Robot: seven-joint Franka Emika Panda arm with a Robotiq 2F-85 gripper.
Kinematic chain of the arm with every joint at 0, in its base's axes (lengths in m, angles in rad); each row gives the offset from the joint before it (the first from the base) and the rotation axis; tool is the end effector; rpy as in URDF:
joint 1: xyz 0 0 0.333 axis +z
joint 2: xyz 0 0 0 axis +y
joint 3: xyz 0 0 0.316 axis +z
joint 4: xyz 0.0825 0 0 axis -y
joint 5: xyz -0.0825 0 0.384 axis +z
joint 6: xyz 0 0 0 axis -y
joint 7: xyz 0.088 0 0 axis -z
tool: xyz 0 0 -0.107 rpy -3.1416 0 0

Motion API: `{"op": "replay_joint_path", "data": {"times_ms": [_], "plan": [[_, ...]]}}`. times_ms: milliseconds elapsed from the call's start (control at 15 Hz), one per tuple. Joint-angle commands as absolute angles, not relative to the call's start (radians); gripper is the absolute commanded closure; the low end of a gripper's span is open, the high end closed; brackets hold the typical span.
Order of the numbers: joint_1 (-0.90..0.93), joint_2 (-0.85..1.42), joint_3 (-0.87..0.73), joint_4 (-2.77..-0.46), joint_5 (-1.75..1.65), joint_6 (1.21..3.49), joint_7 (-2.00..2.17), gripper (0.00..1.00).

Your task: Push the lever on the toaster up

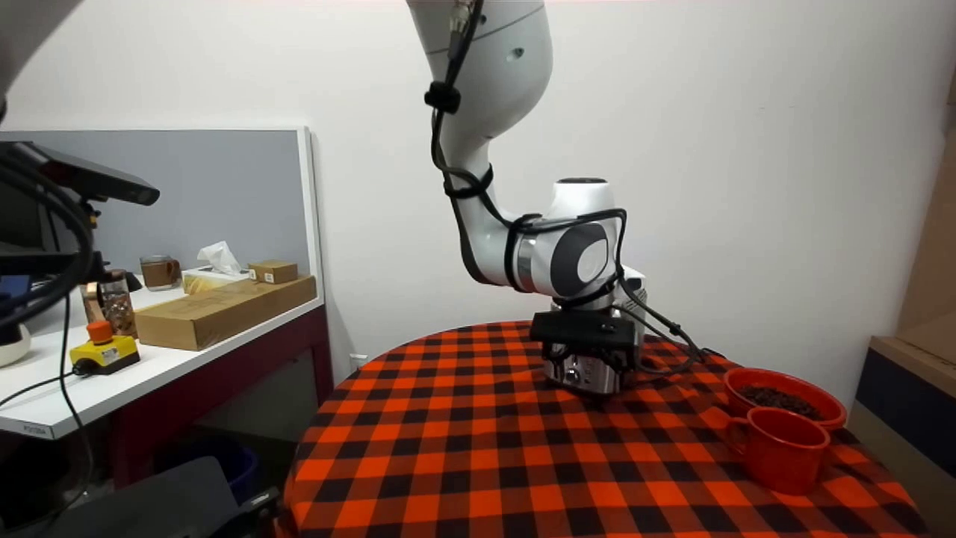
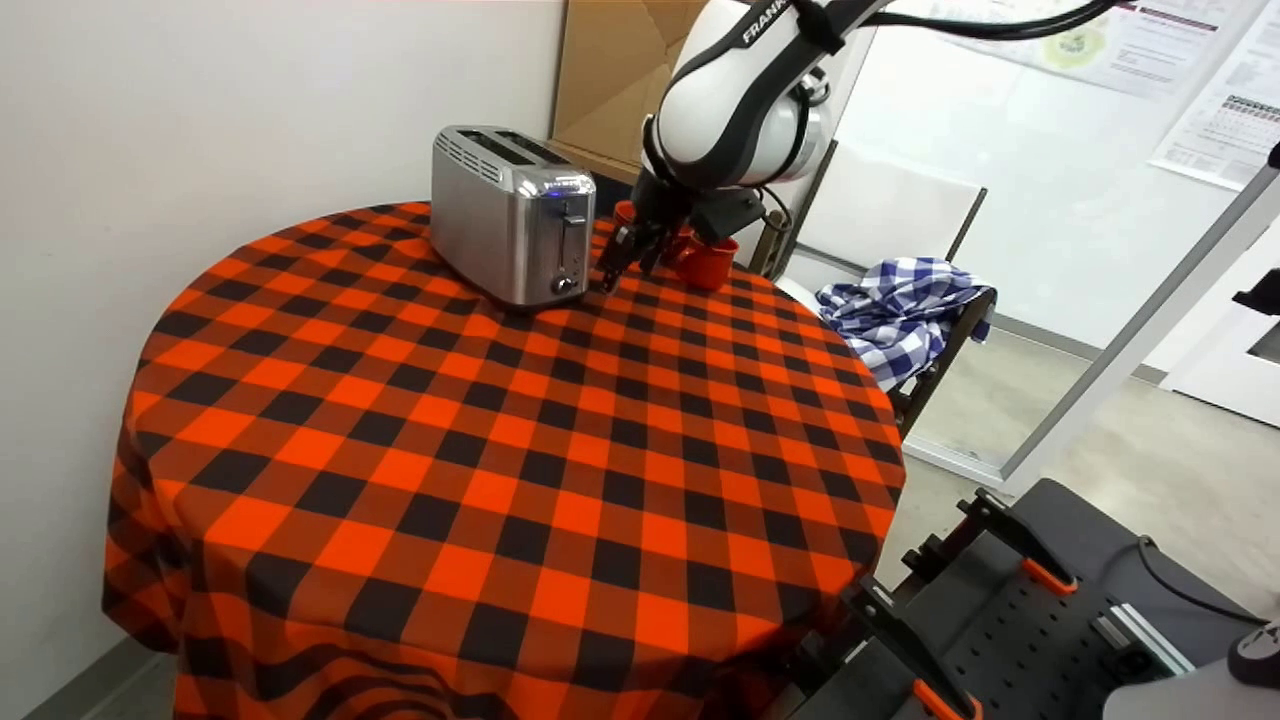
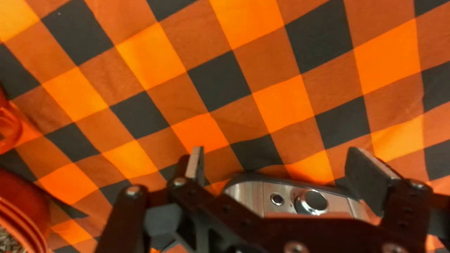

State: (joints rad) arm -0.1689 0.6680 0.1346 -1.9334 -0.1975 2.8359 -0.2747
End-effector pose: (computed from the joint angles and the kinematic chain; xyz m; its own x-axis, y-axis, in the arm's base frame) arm 0.6394 -0.0159 0.1632 0.8996 0.3728 0.2274 0.3631 -0.9279 0.0847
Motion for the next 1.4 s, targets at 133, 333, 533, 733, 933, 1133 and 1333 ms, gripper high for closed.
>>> {"op": "replay_joint_path", "data": {"times_ms": [133,333,533,733,933,1133,1333], "plan": [[-0.151,0.422,0.149,-2.079,-0.148,2.68,-0.326,0.0],[-0.15,0.342,0.156,-2.069,-0.086,2.533,-0.344,0.0],[-0.15,0.305,0.149,-2.0,0.002,2.337,-0.395,0.0],[-0.139,0.298,0.129,-1.934,0.063,2.185,-0.428,0.0],[-0.117,0.294,0.107,-1.937,0.058,2.18,-0.402,0.0],[-0.11,0.295,0.097,-1.933,0.059,2.172,-0.401,0.0],[-0.107,0.297,0.096,-1.934,0.058,2.172,-0.4,0.0]]}}
